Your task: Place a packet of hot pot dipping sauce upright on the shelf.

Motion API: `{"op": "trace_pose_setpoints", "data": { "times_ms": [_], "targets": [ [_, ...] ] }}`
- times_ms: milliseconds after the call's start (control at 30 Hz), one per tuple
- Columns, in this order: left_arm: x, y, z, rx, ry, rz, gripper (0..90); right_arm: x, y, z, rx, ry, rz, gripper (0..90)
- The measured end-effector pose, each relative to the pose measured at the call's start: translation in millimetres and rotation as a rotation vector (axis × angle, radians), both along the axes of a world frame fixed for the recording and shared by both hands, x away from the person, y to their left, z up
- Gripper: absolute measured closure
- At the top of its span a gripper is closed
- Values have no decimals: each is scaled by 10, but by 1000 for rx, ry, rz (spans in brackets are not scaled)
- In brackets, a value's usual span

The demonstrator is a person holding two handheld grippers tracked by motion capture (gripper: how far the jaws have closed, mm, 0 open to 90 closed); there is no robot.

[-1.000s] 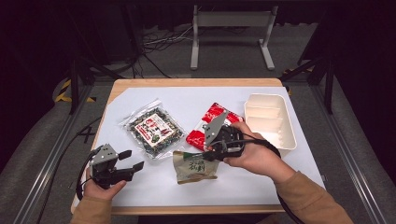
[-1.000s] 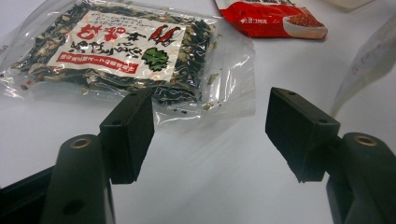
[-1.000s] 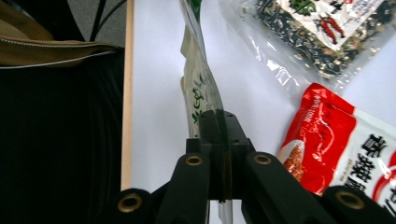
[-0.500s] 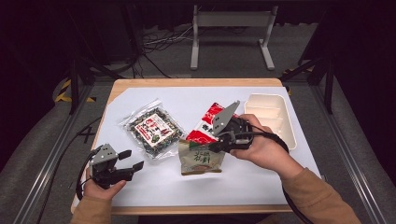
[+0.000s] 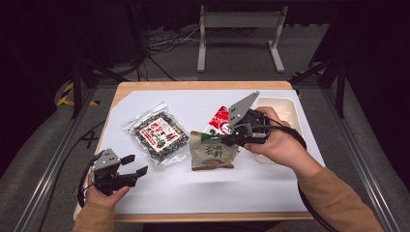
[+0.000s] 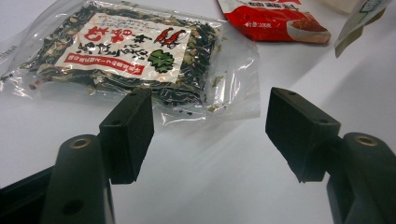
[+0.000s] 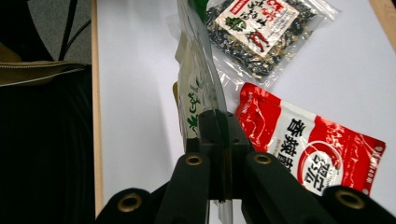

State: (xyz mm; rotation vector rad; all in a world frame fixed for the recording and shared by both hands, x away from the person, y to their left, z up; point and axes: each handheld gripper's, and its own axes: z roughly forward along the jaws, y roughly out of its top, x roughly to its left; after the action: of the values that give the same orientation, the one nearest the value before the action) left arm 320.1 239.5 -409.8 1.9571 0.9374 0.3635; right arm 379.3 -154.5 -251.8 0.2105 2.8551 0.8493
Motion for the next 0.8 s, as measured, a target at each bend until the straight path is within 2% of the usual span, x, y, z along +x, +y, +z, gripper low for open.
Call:
{"op": "trace_pose_setpoints", "data": {
  "times_ms": [133,800],
  "targets": [
    [-20,3,19,-9,-27,2,330,31,-45,44,12,-21,-12,895],
    [-26,10,13,-8,-26,10,330,283,-359,269,34,-79,-101,895]
  ]
}}
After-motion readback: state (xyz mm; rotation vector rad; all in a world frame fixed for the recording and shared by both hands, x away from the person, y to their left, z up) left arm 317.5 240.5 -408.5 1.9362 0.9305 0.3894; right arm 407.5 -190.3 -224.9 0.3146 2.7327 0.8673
